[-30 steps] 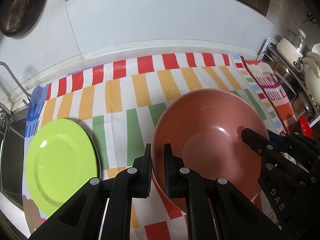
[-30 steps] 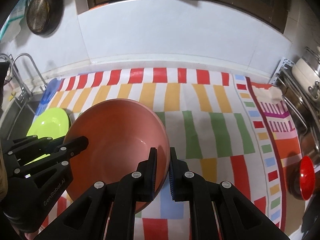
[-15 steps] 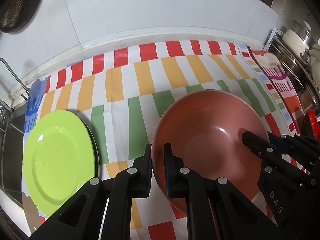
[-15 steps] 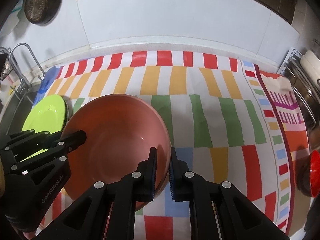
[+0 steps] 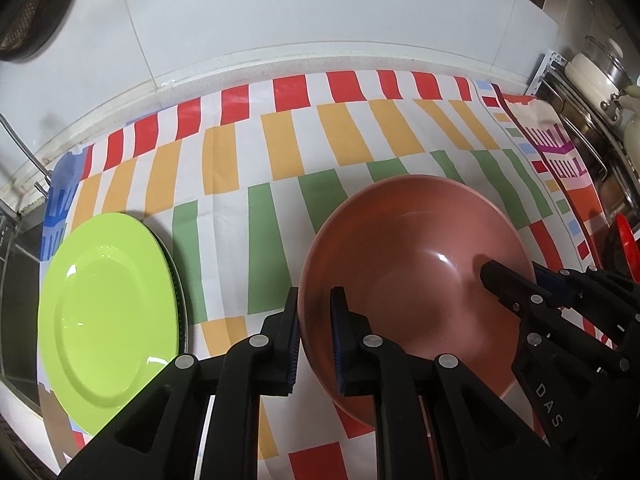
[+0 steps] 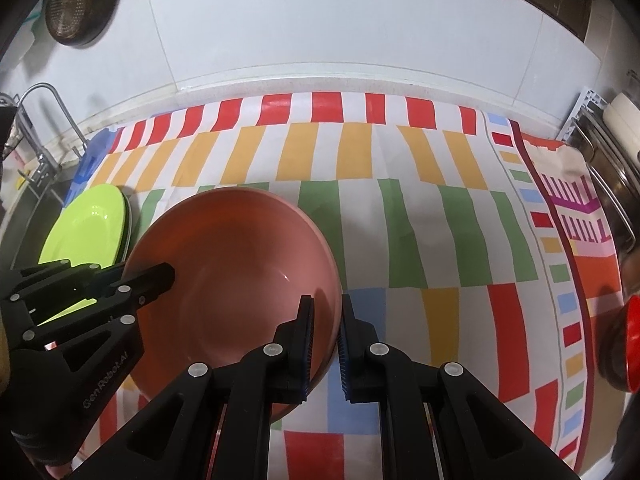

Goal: Organize plates and bowls
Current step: 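Carry the pink bowl with both grippers toward the green plate stack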

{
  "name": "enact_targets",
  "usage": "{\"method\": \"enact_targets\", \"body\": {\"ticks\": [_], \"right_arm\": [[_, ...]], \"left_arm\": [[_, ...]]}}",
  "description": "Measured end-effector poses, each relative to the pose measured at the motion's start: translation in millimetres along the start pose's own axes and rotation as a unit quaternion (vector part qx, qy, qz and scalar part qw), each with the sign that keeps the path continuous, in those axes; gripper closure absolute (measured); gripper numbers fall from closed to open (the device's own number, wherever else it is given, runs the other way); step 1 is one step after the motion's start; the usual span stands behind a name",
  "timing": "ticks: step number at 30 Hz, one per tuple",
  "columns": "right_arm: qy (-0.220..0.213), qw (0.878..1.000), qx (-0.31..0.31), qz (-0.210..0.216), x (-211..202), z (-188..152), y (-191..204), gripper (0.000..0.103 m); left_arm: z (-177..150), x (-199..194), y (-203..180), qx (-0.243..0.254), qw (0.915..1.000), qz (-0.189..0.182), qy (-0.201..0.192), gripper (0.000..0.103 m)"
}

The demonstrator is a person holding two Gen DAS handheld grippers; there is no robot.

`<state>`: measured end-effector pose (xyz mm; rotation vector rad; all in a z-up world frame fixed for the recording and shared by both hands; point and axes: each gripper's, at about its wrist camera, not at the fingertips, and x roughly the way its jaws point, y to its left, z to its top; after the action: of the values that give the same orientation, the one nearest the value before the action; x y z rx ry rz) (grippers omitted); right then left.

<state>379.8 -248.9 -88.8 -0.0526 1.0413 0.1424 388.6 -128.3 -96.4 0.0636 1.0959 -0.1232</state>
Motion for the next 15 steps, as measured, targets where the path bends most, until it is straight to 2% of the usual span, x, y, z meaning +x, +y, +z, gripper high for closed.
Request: {"method": "enact_targets", "body": {"ticks": [2,4,5,7,12,15], "right_arm": [[0.0,1.0,0.0,-0.002,0,1,1,0.09],[0.0,1.0,0.001,-0.001,0,1,1,0.088],[0.0,1.0,0.002,-0.002,0,2,1,0.082],[-0.002,1.0,0.006,0.001,-3,2,0,0.076],[-0.016,1.0,0.01,0.0,-13,3,-2,0.076],[-0.026,0.999,0.018,0.001,-22,2,-6,0.07]], "left_arm": [[0,-1,0,0.0,1.0,0.002,-0.002,0.087],[0,-3,0,0.002,1.0,0.003,-0.007,0.079],[1,-4,-1,0.003,0.9999,0.005,-0.01,0.077],[1,-8,-1,0.007,0.9998,0.011,-0.018,0.075],[3,-20,-4,0.017,0.9991,0.014,-0.035,0.07],[4,-29,-8,0.024,0.9985,0.011,-0.047,0.067]]}}
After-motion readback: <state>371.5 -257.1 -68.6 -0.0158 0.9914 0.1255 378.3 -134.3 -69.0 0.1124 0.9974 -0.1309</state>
